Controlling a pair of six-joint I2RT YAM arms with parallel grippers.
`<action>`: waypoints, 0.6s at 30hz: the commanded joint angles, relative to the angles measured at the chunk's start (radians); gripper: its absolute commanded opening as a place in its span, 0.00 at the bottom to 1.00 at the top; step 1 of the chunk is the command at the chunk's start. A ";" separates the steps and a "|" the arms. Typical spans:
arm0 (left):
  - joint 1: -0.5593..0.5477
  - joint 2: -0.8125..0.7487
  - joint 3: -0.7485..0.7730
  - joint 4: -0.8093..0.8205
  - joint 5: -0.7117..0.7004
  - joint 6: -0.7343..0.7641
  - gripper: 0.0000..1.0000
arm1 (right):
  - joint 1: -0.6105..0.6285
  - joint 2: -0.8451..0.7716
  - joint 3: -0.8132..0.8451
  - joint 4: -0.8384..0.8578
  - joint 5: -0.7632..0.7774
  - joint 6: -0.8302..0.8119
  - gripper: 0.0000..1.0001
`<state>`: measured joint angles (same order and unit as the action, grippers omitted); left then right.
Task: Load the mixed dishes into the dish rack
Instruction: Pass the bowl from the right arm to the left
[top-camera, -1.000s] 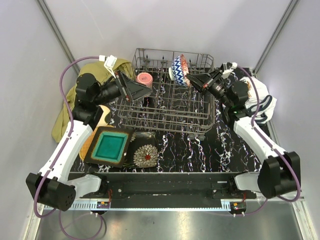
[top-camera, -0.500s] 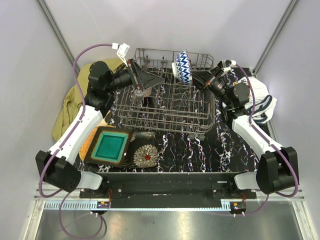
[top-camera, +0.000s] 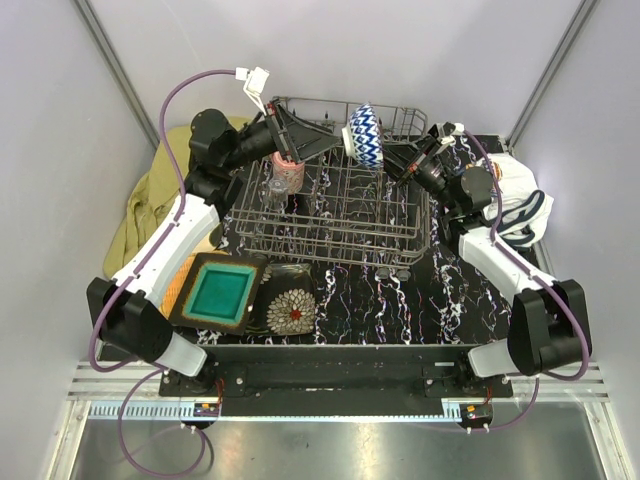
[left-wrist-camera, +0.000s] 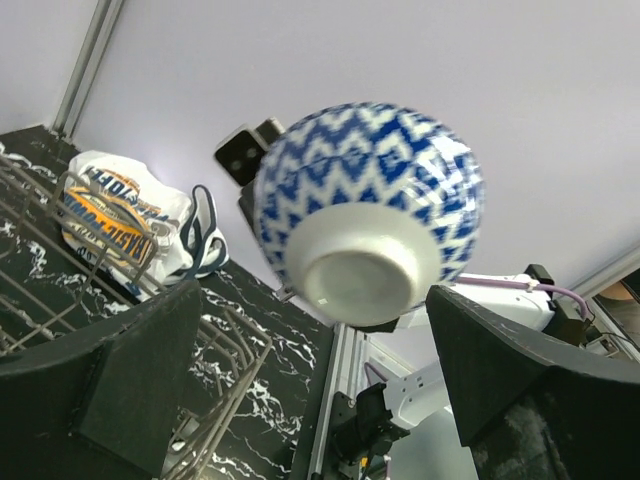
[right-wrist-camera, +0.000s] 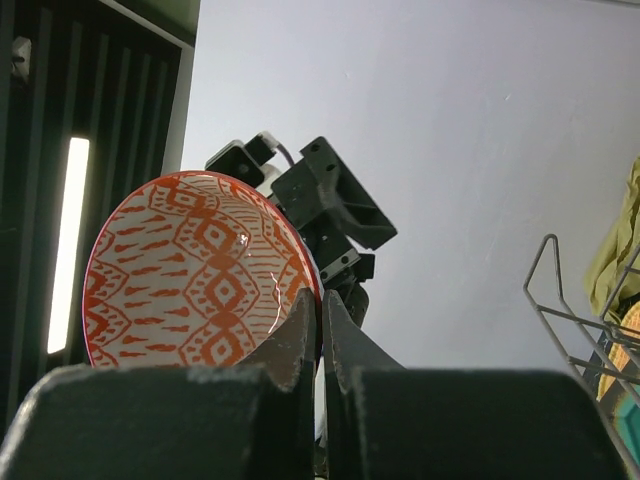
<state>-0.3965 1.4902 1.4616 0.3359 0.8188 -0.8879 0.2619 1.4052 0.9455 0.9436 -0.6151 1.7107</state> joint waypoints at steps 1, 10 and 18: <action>-0.007 -0.018 0.049 0.081 -0.001 -0.014 0.99 | -0.003 0.017 -0.001 0.127 0.003 0.041 0.00; -0.019 -0.005 0.037 0.106 0.013 -0.033 0.97 | -0.003 0.054 0.002 0.184 0.005 0.076 0.00; -0.028 0.031 0.046 0.107 0.020 -0.032 0.94 | -0.003 0.092 0.025 0.222 0.003 0.101 0.00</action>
<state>-0.4206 1.5013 1.4670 0.3878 0.8261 -0.9176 0.2619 1.4818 0.9360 1.0588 -0.6147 1.7756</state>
